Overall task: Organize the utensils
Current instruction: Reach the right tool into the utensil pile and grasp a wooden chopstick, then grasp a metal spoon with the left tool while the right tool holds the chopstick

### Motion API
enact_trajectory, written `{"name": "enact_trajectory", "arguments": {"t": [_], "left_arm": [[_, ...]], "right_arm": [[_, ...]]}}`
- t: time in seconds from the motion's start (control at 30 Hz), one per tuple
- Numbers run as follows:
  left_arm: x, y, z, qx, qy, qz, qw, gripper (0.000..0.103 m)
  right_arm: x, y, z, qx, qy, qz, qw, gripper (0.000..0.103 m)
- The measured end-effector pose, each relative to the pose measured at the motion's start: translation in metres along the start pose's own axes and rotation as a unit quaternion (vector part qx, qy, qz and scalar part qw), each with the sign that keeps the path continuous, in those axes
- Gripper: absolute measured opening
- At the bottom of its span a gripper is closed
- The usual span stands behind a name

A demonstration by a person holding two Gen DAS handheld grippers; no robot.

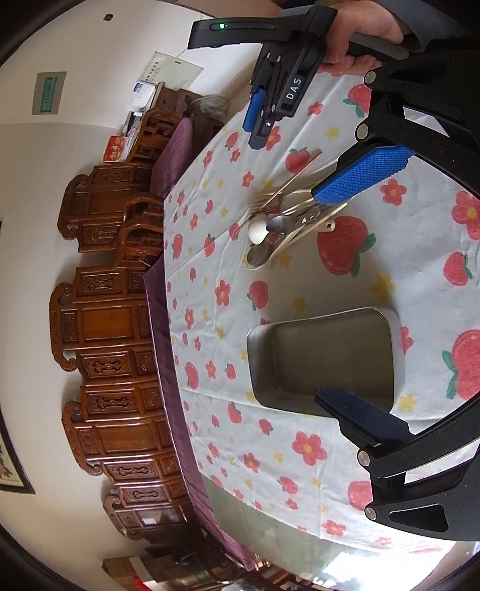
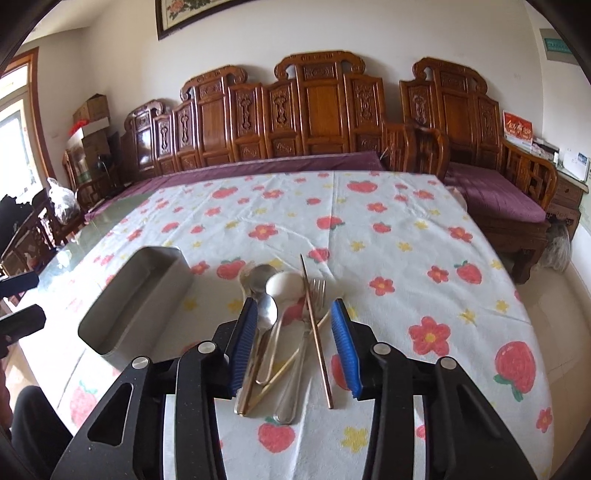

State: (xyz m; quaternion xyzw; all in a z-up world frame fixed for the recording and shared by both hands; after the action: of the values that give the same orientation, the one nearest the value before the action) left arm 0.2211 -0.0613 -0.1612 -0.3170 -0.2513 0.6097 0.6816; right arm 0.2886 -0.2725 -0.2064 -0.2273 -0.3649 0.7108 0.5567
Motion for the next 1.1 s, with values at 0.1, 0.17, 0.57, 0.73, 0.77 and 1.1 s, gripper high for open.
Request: {"name": "enact_trajectory", "arguments": {"t": [0.1,0.17,0.57,0.73,0.77,1.1], "left_arm": [[-0.008,0.0,-0.014,0.007,0.002,-0.008,0.9999,0.096],[-0.013,0.001,-0.021,0.012,0.005,-0.011,0.9999,0.096],[-0.028,0.01,-0.068,0.048,0.01,-0.018,0.9986,0.087],[-0.033,0.01,-0.086,0.062,0.012,-0.015,0.9979,0.084],[-0.035,0.01,-0.089,0.064,0.013,-0.016,0.9977,0.084],[-0.052,0.009,-0.123,0.093,0.029,-0.009,0.9952,0.069]], "right_arm": [[-0.007,0.014,-0.025,0.027,-0.007,0.004,1.0,0.038],[-0.012,0.025,-0.042,0.047,-0.014,0.002,0.999,0.034],[-0.023,0.053,-0.1,0.124,-0.031,0.021,0.992,0.022],[-0.02,0.061,-0.105,0.141,-0.032,0.035,0.989,0.013],[-0.02,0.061,-0.104,0.141,-0.038,0.032,0.989,0.007],[-0.02,0.029,-0.071,0.082,-0.081,0.004,0.993,0.006]]}}
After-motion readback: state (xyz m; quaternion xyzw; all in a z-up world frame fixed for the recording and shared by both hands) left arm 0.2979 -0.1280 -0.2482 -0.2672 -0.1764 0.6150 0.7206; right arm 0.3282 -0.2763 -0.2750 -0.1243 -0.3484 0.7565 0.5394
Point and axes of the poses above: each gripper's, at about its wrist camera, not at the fingertips, and z roughly against the way its jaws point, x to its left, y to its underside, the point moved 8 cm from there along -z, roughly the way its jaws point, and after that the axes turned 4 degrees about z, right-handed, at the moved point
